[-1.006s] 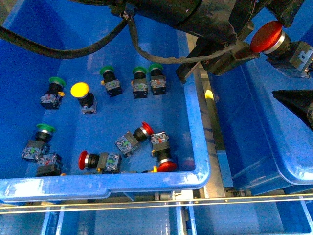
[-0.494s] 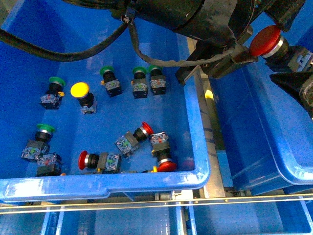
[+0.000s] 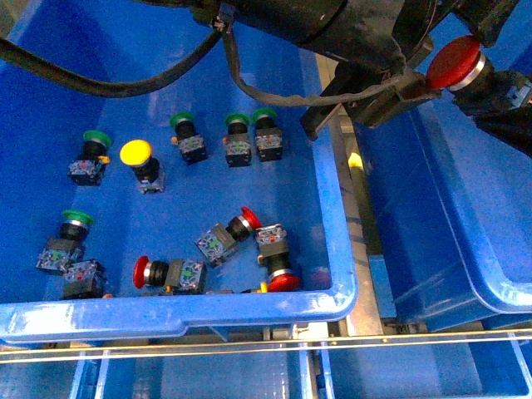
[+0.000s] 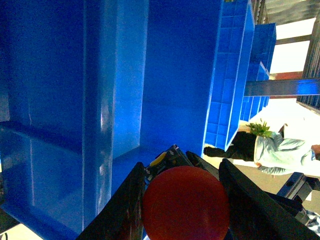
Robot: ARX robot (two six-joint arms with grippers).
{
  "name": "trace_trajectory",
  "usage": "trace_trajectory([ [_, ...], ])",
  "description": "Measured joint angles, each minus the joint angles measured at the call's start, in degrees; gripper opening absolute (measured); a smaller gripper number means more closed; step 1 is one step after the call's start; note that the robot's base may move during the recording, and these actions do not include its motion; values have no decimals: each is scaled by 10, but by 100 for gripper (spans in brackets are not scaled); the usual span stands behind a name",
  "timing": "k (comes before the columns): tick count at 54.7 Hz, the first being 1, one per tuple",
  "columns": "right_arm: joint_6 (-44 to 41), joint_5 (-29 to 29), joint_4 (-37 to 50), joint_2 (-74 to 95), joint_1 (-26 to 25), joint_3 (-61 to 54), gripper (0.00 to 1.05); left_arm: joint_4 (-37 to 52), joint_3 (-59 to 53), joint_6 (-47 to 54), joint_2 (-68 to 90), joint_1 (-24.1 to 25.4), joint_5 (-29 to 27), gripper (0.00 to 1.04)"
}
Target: Pick red and yellow buttons and place in box
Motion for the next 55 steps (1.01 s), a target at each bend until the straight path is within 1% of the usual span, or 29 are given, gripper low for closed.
trace_trajectory([
  [16,-1,0,0,0,-3,-4,30,-4,2,2,2,0,-2,36],
  [28,-3,-11,0,-7,-24,-12,29,-9,5,6,4,0,-4,36],
  [32,-5,-20,-4,-13,-34,-15,29,-9,8,8,4,0,-2,46],
  [35,-5,-24,-5,-20,-42,-18,29,-9,9,12,5,1,-2,57],
  [45,-7,-34,-10,-35,-62,-26,29,-14,12,22,10,3,0,83],
  [49,-9,-36,-12,-40,-69,-30,29,-19,13,30,15,6,1,98],
  [55,-10,-38,-19,-44,-72,-33,29,-22,13,34,16,8,1,97],
])
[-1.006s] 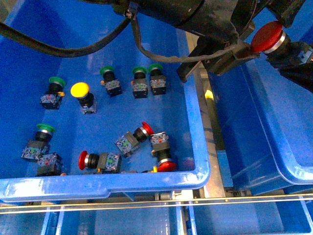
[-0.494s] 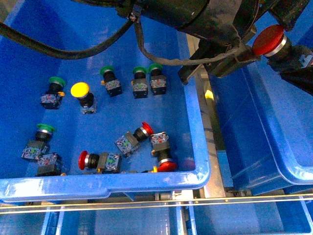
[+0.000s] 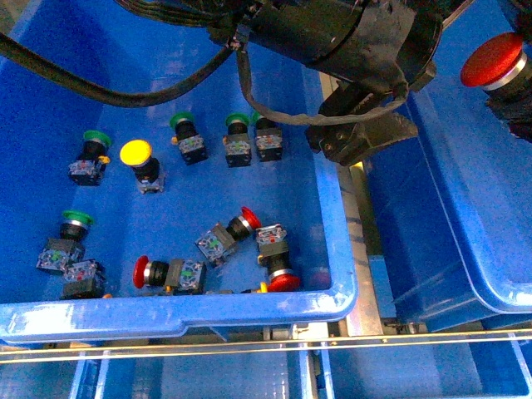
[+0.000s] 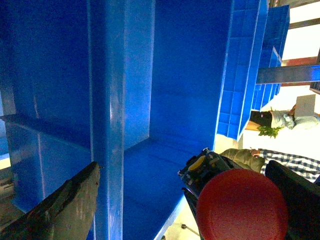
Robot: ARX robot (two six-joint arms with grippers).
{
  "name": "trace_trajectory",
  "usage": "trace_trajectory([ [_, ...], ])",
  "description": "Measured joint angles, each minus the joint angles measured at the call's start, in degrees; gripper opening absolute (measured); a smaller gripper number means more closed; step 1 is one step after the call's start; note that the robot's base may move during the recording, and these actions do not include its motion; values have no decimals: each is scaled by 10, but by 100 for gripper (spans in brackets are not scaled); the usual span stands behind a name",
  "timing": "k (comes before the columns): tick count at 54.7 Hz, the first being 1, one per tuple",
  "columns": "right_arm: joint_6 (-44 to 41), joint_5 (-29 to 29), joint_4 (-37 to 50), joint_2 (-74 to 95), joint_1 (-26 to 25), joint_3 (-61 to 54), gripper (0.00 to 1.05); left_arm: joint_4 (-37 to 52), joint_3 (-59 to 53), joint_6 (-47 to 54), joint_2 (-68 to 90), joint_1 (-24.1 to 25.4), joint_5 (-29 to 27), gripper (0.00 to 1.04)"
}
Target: Pick red and yellow buttons and place in box
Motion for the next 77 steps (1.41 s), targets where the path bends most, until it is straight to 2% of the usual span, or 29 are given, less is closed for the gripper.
trace_trajectory([
  [24,-4,-14,-3,-10,-5,-12,27,5,-8,22,-9,27,22,97],
  [35,-6,-22,-3,-16,-5,-12,27,-11,-17,51,-31,33,14,97],
  [36,-6,-19,-3,-16,-5,-12,27,-16,-19,54,-36,34,12,97],
  [39,1,33,-5,-16,-12,-15,27,-21,-25,54,-47,42,2,97],
  [45,11,78,-9,-10,-42,-25,27,-20,-38,60,-78,82,-7,97],
  [51,14,64,-10,-10,-40,-25,27,-28,-42,70,-82,106,-17,97],
  [65,14,65,-11,-10,-34,-25,27,-34,-74,83,-85,110,-6,97],
  [77,16,77,-23,-21,-41,-26,27,-46,-130,139,-140,119,-39,97],
])
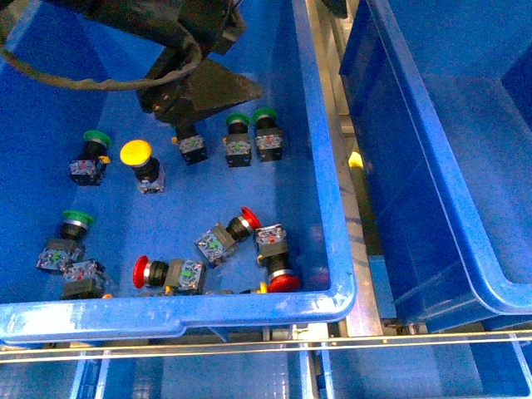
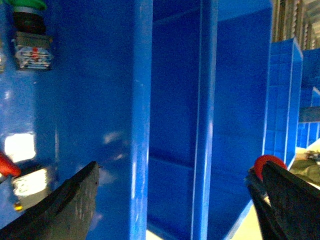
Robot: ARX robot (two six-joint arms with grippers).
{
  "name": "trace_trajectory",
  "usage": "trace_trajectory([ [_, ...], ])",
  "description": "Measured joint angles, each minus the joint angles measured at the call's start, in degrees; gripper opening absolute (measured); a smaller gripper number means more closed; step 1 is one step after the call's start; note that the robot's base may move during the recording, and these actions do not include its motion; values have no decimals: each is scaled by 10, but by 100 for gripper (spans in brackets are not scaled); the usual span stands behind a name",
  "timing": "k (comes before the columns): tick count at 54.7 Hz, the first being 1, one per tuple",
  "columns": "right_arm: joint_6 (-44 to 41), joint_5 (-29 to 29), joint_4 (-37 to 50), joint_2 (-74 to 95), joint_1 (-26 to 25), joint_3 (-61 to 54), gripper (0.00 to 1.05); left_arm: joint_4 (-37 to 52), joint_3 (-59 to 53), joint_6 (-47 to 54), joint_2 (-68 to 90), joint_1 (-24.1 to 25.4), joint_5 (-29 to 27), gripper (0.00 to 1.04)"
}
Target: Pick red and yellow buttons and place in box
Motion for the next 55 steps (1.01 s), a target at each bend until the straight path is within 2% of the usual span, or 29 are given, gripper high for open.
trace_trajectory([
  [11,1,6,-11,-23,-11,-2,27,-7,-76,79,-67,31,-37,97],
  [30,19,37,-35,-56,-9,-7,27,-20,-226,171,-178,106,-42,97],
  [42,82,73,-54,-106,-3,-14,27,-57,-314,228,-297,152,-62,97],
  [55,146,91,-95,-168,1,-17,27,-94,-405,286,-428,154,-126,97],
])
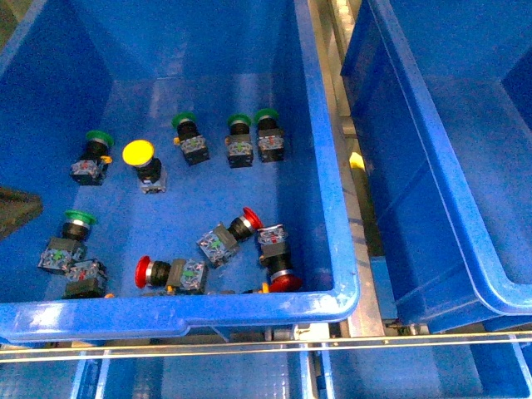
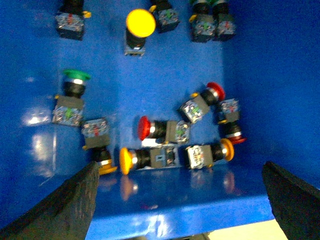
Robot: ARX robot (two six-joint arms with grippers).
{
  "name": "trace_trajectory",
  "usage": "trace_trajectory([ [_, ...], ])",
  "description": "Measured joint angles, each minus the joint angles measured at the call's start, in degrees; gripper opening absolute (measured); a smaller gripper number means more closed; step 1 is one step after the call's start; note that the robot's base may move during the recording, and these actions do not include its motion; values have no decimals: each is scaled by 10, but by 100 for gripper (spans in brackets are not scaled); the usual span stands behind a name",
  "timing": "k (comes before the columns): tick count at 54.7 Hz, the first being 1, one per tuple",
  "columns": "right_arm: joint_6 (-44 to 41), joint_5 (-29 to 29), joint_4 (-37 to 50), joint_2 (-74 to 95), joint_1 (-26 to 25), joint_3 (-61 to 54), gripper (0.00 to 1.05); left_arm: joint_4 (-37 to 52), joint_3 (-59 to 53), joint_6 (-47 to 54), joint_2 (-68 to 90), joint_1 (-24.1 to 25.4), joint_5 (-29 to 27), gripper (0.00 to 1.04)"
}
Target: Pick red and yellow buttons and place in box
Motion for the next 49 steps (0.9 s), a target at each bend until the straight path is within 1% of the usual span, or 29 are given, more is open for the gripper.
trace_trajectory([
  [3,12,2,-8,-12,5,0,27,-10,-15,9,-27,-6,-14,97],
  [5,20,3,-12,-19,8,0,27,-9,-27,19,-44,-15,-37,97],
  [6,23,3,-13,-22,9,0,27,29,-44,33,-45,-26,-70,94],
  [7,28,4,-14,-26,12,0,27,43,-49,37,-46,-32,-80,92],
  [8,30,4,-15,-28,14,0,27,122,-79,57,-52,-43,-130,89],
  [10,38,6,-19,-38,20,0,27,233,-123,87,-69,-60,-193,81],
  [12,50,8,-25,-52,29,0,27,330,-170,110,-100,-66,-236,72],
  [13,56,12,-28,-57,34,0,27,355,-181,115,-115,-64,-240,69],
  [15,64,17,-32,-64,41,-2,27,373,-188,127,-153,-54,-240,60],
  [17,71,20,-34,-70,45,-4,27,369,-189,132,-173,-47,-234,55],
  [24,92,27,-56,-93,67,-12,27,321,-190,141,-238,-18,-205,33],
  [27,99,27,-64,-103,74,-16,27,304,-191,143,-254,-9,-196,26],
  [30,110,25,-74,-115,81,-20,27,278,-191,145,-280,4,-184,13],
  [32,114,24,-77,-121,81,-22,27,258,-191,145,-303,14,-173,3],
  [38,127,17,-87,-129,76,-23,27,221,-191,147,-342,31,-160,2],
  [40,131,11,-89,-131,74,-24,27,210,-191,147,-353,45,-136,2],
  [42,133,8,-90,-133,73,-24,27,196,-191,148,-367,71,-106,2],
  [46,134,-2,-93,-137,71,-24,27,179,-191,147,-387,96,-101,2],
  [49,135,-3,-96,-137,66,-24,27,167,-191,147,-399,98,-95,2],
])
